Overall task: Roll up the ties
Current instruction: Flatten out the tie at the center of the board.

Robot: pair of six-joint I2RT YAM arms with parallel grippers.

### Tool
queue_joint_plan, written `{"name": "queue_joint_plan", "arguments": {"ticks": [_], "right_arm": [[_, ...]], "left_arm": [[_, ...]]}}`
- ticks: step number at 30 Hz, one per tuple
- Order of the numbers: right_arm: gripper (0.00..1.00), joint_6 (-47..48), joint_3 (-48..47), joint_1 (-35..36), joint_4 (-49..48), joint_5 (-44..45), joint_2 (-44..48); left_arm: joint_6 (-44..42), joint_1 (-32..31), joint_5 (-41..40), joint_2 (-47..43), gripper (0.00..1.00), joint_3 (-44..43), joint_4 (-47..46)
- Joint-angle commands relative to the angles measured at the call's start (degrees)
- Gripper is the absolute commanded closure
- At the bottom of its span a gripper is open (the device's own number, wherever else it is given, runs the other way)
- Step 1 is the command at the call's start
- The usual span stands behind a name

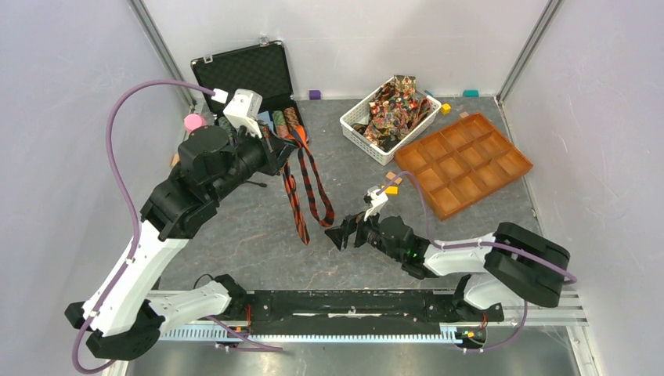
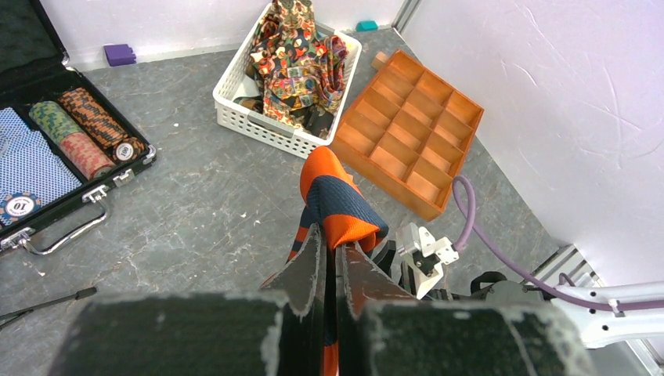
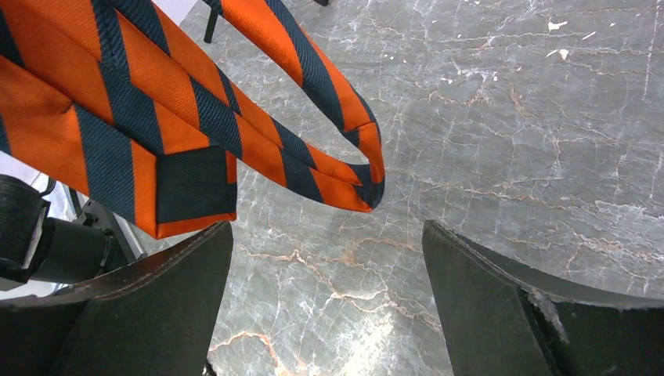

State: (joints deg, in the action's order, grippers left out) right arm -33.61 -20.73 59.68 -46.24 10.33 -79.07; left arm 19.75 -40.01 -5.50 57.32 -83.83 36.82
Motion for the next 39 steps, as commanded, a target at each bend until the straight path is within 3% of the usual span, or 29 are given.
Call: {"name": "queue_joint_plan", "arguments": {"ticks": [1,27,39], "right_arm": [[0.04,0.62,-1.69,0.37,-9.71,3.05,-3.36],[0.15,1.03,-14.64,0.35,-12.39,2.83,-21.78],[0.41,4.12,-15.68,0.35,-8.45,5.39,-24.46]], "left_arm": [[-1.07,-0.25,0.31,-1.23,0.98,-2.23,-1.4],[0.45,-0.24,0.47,-2.21,0.98,-2.52,-1.14],[0.9,-0.24,0.25,-2.63,0.98,-4.27,-0.87]]}}
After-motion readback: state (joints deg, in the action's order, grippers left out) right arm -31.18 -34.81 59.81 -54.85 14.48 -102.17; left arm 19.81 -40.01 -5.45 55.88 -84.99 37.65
